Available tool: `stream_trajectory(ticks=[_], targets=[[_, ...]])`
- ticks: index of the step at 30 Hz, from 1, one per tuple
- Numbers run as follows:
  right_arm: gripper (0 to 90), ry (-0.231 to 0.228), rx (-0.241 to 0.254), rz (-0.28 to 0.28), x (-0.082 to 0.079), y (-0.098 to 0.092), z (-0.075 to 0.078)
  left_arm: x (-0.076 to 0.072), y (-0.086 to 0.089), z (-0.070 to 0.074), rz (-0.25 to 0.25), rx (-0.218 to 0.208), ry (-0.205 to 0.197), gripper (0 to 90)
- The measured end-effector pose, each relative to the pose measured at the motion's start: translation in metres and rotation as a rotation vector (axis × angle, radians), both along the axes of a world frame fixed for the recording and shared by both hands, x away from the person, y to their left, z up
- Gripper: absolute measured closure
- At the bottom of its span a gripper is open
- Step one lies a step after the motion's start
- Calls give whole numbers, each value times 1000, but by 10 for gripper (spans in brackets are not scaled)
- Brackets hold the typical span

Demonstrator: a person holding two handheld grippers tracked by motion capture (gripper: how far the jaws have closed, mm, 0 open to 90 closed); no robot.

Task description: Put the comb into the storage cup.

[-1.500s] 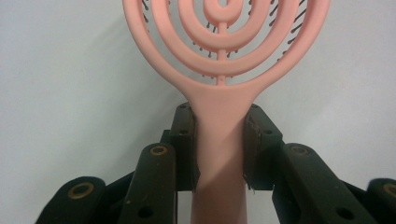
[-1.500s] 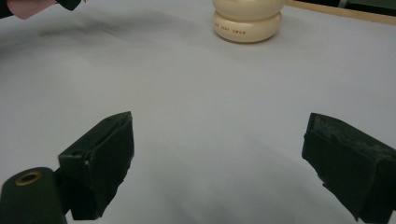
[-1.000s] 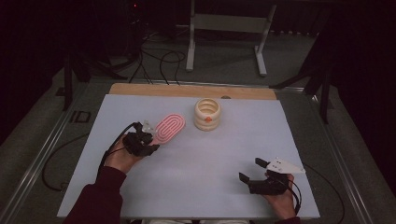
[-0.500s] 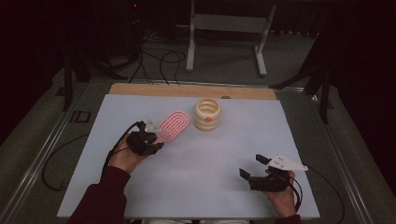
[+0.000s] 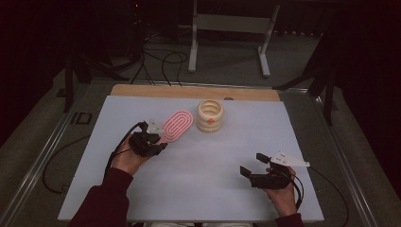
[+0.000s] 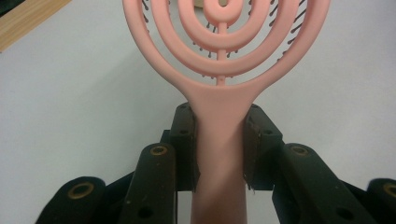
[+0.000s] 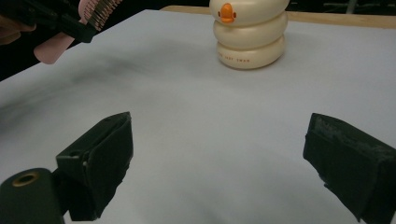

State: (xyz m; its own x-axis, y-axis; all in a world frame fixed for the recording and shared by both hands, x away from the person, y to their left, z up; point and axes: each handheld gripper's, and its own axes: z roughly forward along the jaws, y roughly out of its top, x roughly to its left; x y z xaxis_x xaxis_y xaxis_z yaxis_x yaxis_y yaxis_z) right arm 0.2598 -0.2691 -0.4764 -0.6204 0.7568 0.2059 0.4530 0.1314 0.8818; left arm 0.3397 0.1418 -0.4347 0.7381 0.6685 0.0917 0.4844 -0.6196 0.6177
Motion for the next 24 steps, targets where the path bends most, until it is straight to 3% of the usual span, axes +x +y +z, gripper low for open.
stream_trajectory(ticks=[24], targets=[[76,41,60,-11,17,17,15,-4,-14,6,-10,-21,-46,695]])
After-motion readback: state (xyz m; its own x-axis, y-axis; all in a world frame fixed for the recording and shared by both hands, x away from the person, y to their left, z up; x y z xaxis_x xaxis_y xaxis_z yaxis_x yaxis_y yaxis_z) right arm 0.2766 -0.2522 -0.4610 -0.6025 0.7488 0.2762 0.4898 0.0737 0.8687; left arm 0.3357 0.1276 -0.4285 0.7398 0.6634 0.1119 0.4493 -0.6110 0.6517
